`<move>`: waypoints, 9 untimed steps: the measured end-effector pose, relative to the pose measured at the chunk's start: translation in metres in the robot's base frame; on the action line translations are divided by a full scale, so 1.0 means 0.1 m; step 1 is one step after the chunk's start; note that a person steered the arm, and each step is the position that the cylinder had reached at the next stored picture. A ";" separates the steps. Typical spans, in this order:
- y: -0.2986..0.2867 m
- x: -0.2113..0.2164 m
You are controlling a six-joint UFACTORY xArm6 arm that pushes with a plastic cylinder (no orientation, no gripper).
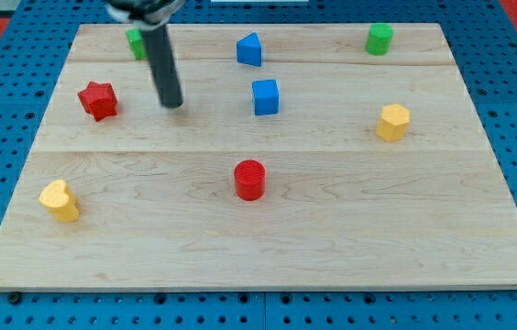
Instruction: Drag the yellow heart red circle blue cube towards bottom
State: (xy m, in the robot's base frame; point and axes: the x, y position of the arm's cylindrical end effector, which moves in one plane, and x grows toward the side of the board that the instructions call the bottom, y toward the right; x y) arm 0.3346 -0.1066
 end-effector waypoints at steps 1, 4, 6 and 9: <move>0.89 -0.22; 0.87 0.33; 1.21 0.80; 0.08 0.94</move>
State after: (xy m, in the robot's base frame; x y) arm 0.4287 -0.0987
